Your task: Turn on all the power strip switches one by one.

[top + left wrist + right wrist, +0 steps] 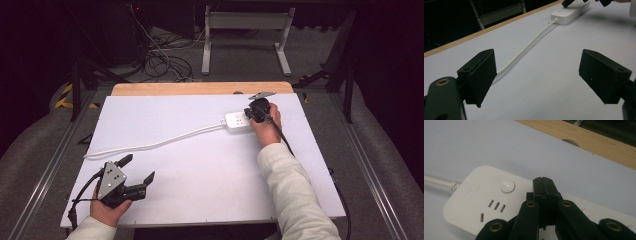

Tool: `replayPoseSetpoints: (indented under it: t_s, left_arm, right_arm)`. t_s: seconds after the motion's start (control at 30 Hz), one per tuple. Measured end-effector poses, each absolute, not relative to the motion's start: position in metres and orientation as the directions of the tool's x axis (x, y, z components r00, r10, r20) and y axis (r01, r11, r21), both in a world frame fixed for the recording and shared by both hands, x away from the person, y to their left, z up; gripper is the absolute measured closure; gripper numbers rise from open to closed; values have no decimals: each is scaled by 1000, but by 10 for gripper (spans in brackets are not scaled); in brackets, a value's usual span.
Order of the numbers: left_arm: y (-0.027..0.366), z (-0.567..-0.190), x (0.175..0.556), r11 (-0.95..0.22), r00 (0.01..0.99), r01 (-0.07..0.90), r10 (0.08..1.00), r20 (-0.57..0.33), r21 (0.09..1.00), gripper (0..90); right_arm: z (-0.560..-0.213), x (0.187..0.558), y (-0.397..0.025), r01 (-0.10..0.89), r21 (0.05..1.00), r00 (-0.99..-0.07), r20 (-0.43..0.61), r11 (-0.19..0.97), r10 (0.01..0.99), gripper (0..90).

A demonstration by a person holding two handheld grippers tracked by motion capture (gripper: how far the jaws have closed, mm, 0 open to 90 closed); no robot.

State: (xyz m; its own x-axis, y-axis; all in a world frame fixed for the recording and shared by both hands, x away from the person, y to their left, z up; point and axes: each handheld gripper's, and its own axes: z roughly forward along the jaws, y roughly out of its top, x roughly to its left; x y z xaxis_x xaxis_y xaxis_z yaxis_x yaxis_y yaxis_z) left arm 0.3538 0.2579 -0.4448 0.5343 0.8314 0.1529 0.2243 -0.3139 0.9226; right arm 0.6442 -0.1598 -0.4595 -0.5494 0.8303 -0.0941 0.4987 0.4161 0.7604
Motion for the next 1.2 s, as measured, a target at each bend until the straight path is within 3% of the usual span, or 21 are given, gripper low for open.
replayPoseSetpoints:
  t_s: [0.53, 0.8, 0.9, 1.07, 1.2]
  left_arm:
    - [259, -445, 353, -314, 531, 224, 833, 154, 923, 149]
    - [260, -445, 353, -307, 530, 228, 835, 147, 924, 149]
    - [261, -445, 353, -308, 528, 228, 836, 149, 924, 149]
    - [259, -445, 355, -309, 528, 234, 836, 146, 922, 150]
    - [258, -445, 354, -312, 528, 231, 836, 151, 921, 149]
  right_arm:
    - [-465, 644, -169, 530, 789, -516, 8, 312, 856, 900]
    - [-465, 646, -169, 538, 785, -506, 10, 307, 862, 900]
    - [-461, 648, -168, 512, 781, -539, -33, 358, 842, 900]
    - [-438, 640, -182, 462, 831, -511, -36, 310, 859, 900]
    - [-435, 641, -193, 477, 816, -486, -66, 327, 872, 900]
